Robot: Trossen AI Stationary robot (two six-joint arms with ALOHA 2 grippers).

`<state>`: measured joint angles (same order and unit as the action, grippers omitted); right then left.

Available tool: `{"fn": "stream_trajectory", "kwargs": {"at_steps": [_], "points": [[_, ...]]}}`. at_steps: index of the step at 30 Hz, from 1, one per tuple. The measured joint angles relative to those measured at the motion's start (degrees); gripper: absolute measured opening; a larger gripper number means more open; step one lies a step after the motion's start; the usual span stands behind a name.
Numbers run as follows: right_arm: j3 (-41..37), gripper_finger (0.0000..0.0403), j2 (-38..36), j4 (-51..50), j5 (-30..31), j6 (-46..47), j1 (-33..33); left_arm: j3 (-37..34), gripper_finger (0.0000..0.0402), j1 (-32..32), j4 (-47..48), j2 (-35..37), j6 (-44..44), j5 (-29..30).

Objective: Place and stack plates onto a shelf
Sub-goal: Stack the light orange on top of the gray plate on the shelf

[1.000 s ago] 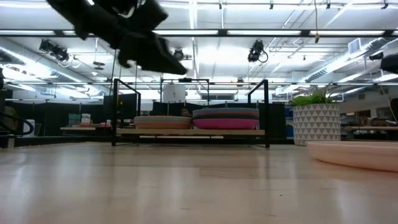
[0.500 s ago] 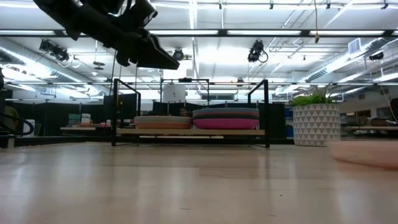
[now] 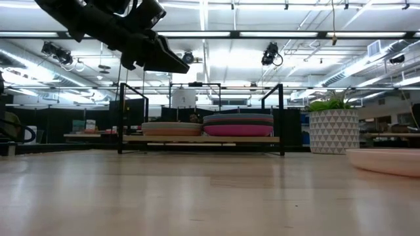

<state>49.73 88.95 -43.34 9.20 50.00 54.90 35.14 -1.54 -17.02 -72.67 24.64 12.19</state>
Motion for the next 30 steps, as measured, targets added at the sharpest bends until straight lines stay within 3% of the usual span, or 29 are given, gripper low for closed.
{"fn": "stream_trajectory", "kwargs": {"at_steps": [15, 20, 27, 30], "points": [[-3.7, 0.0171, 0.0, 4.2, 3.5, -0.4, 0.5, 0.1, 0.0142, -0.2, 0.3, 4.7, 1.0, 1.6], [-3.7, 0.0171, 0.0, 4.6, 1.0, 0.9, 0.6, 0.1, 0.0142, -0.1, 2.9, 4.7, -0.1, 1.6], [-6.5, 0.0167, 0.0, 6.6, 2.5, 0.1, 0.4, 0.1, 0.0142, -0.1, 2.9, 4.8, -0.8, 1.6], [-7.8, 0.0156, 0.0, 7.8, 0.6, 0.1, -0.1, -0.1, 0.0142, -0.1, 5.1, 7.9, -0.3, 1.7]]}}
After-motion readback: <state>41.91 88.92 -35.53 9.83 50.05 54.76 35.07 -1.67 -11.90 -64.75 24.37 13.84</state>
